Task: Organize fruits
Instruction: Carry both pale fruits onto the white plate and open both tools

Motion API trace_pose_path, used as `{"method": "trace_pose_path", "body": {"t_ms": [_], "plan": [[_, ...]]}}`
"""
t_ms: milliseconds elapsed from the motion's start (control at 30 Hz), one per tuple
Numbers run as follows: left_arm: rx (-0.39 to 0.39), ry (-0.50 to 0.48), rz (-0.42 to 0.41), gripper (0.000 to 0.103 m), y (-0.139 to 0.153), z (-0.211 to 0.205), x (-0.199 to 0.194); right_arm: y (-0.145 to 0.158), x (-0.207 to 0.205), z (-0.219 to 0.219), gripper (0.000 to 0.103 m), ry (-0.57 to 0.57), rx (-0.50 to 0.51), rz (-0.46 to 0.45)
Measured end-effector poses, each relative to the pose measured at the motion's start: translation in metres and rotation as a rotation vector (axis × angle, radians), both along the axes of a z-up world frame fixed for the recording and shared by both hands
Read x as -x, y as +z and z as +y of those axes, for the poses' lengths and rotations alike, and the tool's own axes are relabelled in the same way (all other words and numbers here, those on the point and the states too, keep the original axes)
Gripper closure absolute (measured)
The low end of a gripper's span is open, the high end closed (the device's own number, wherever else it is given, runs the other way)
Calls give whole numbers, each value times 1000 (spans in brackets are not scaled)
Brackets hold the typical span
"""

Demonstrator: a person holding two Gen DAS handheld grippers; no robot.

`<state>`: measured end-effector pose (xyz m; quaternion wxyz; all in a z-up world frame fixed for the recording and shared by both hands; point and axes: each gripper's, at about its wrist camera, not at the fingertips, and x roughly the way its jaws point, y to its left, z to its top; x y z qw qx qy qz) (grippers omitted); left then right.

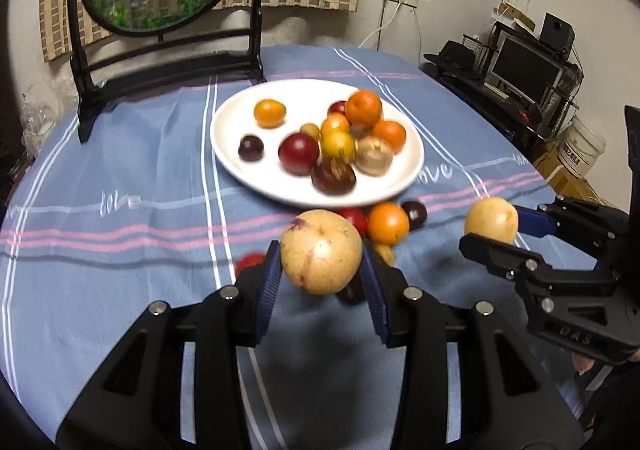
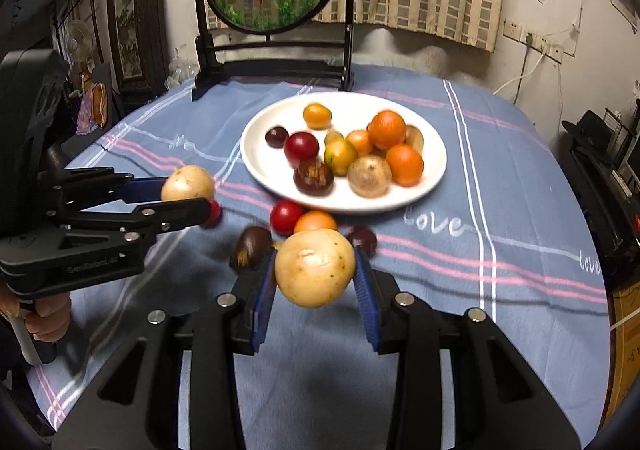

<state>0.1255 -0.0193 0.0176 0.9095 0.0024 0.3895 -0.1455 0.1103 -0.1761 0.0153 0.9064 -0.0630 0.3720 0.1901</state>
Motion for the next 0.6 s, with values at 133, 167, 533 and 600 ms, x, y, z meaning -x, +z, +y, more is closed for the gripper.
{"method": "trace_pose_path", "body": {"t_ms": [133,167,533,600], "plan": [[-31,13,-4,63,11,-2,-27,21,-31,5,65,-1,-31,-24],[-34,14,-4,63,13,-3,-34,21,-31,5,65,-1,-31,-24],[-30,119,51,63,9,7,-134,12,-160,32,65,-94,-100,36],[-24,156,65,63,2,13,-148,9,-169,33,65,-99,-107,47]]}}
